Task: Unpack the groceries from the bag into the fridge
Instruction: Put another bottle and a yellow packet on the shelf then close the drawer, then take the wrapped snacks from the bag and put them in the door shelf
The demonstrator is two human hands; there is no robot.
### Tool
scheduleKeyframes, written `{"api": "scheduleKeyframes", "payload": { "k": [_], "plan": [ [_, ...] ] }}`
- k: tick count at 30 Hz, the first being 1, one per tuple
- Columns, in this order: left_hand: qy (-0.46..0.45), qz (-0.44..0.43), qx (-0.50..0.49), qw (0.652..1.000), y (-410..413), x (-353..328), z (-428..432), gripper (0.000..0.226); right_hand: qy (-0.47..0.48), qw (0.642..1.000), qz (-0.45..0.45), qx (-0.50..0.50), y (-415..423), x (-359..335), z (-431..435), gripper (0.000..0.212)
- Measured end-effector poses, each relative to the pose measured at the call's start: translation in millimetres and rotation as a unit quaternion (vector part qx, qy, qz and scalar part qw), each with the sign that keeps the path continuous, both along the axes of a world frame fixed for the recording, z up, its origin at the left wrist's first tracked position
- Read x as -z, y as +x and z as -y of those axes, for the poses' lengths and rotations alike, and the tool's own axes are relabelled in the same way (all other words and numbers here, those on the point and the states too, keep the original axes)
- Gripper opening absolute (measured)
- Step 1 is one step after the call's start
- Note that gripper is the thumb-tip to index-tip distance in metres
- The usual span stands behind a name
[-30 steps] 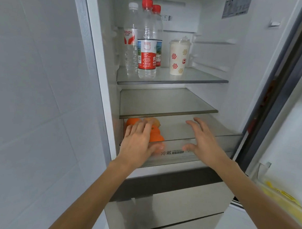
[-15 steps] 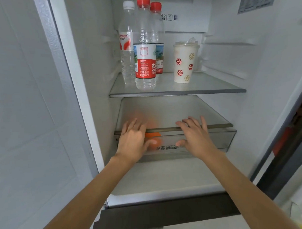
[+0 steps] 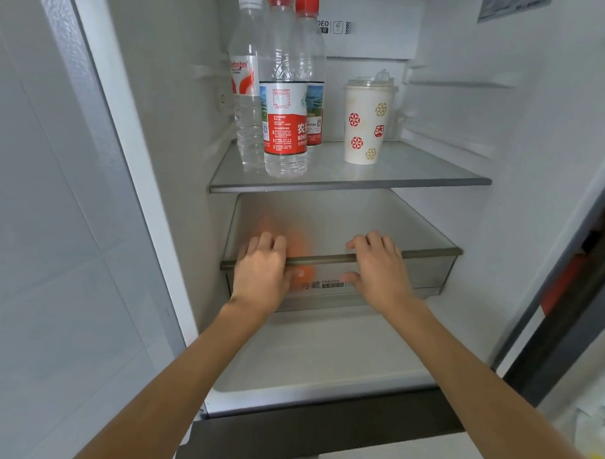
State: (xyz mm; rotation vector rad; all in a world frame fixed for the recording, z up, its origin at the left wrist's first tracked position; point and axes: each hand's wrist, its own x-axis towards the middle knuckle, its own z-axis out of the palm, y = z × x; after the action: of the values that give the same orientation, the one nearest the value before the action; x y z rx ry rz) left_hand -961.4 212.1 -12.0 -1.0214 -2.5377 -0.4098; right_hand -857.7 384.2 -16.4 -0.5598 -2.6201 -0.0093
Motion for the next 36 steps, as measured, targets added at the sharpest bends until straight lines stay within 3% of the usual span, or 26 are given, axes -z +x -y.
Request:
{"api": "scheduleKeyframes", "payload": {
  "k": [7, 10, 13, 19, 24, 30, 36],
  "plan": [
    [-0.063, 0.017, 0.029, 0.997, 8, -8, 9, 0.042, -0.041, 0.995, 0.093, 0.023, 21, -17, 22, 0.066],
    [-0.081, 0.044, 0.069, 0.993, 12, -27, 13, 0.037, -0.139, 0.988, 0.059, 0.041, 32, -33, 40, 0.067],
    [-0.049, 0.064, 0.140, 0.987, 21, -45, 16, 0.033, -0.173, 0.983, 0.011, 0.064, 51, -47, 61, 0.064],
    [-0.012, 0.100, 0.267, 0.959, 49, -57, 24, 0.034, -0.146, 0.977, -0.074, 0.136, 116, -59, 109, 0.050],
    [-0.021, 0.120, 0.364, 0.924, 92, -55, 11, 0.033, -0.125, 0.957, -0.089, 0.246, 189, -67, 138, 0.043],
    [-0.014, 0.122, 0.478, 0.870, 177, -59, -12, 0.033, -0.098, 0.913, -0.081, 0.387, 290, -81, 167, 0.040],
    [-0.013, 0.118, 0.576, 0.809, 289, -72, -25, 0.034, -0.094, 0.840, -0.072, 0.530, 398, -93, 206, 0.046]
  ]
}}
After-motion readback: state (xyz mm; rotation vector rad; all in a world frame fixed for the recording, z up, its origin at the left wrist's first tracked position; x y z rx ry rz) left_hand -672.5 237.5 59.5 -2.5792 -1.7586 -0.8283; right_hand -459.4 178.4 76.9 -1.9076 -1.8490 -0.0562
